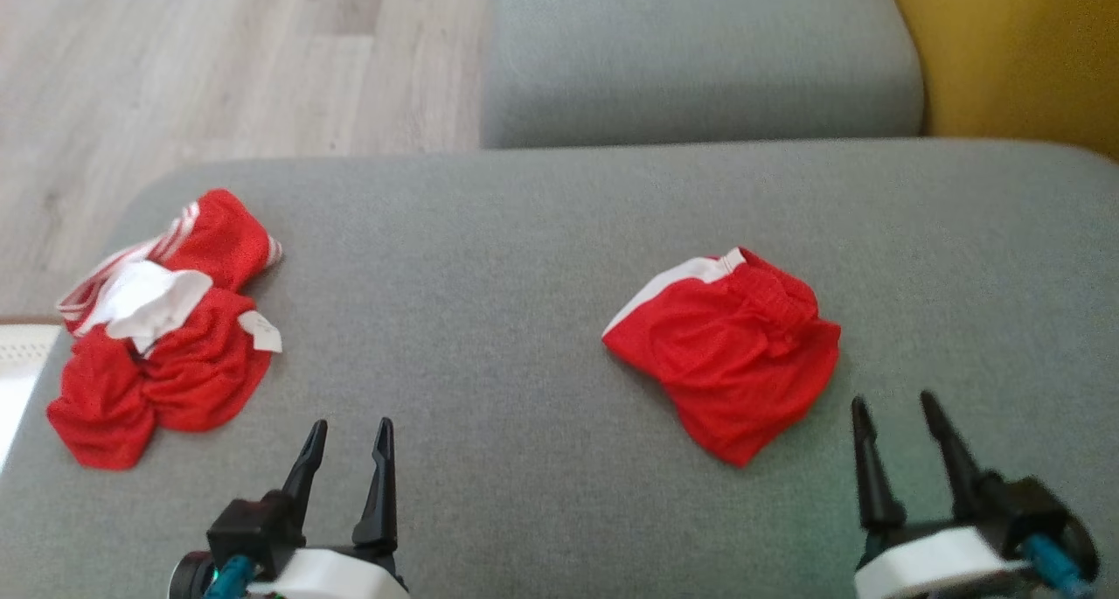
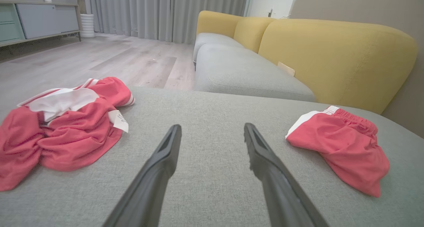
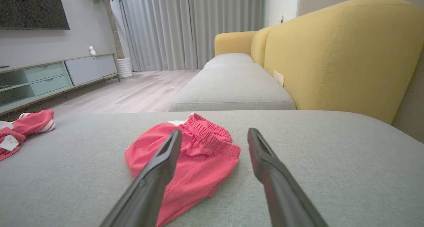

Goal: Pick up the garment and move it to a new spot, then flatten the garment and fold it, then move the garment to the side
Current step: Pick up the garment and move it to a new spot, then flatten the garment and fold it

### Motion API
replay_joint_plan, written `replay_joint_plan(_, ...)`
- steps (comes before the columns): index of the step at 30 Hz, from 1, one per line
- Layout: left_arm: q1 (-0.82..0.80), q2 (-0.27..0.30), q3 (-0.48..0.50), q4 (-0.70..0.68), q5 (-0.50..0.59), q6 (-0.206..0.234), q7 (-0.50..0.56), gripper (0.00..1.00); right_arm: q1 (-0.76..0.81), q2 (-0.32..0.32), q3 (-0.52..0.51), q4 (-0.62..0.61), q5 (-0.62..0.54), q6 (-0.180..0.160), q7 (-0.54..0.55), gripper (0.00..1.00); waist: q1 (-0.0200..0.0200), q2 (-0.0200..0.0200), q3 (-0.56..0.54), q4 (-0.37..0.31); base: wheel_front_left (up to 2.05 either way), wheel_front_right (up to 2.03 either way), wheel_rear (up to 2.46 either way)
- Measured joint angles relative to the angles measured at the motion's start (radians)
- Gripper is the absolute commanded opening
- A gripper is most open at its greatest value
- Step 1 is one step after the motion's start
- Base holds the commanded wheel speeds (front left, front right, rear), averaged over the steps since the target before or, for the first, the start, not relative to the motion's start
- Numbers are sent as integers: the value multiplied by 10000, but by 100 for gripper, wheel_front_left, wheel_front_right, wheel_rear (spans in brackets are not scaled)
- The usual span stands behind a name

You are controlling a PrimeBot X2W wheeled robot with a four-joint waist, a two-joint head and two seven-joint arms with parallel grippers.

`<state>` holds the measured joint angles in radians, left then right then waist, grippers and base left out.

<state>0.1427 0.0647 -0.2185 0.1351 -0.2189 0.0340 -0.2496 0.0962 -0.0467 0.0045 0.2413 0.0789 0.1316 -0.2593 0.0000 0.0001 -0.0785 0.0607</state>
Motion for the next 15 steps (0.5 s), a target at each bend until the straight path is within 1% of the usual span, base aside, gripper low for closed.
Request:
replay_joint_plan(5, 144, -52, 79, -31, 616, 2, 0, 100, 453, 19, 366, 268, 155, 0, 0, 100, 0, 0, -448, 115, 0, 0, 0)
replay_joint_plan(10, 531, -59, 199, -4, 685, 0, 0, 100, 552, 19, 564, 759, 194, 0, 2, 100, 0, 0, -709, 0, 0, 0, 0)
replay_joint_plan(15, 559, -61, 359, -4, 755, 2, 0, 100, 515, 23, 665, 1104, 194, 0, 12, 100, 0, 0, -823, -131, 0, 0, 0)
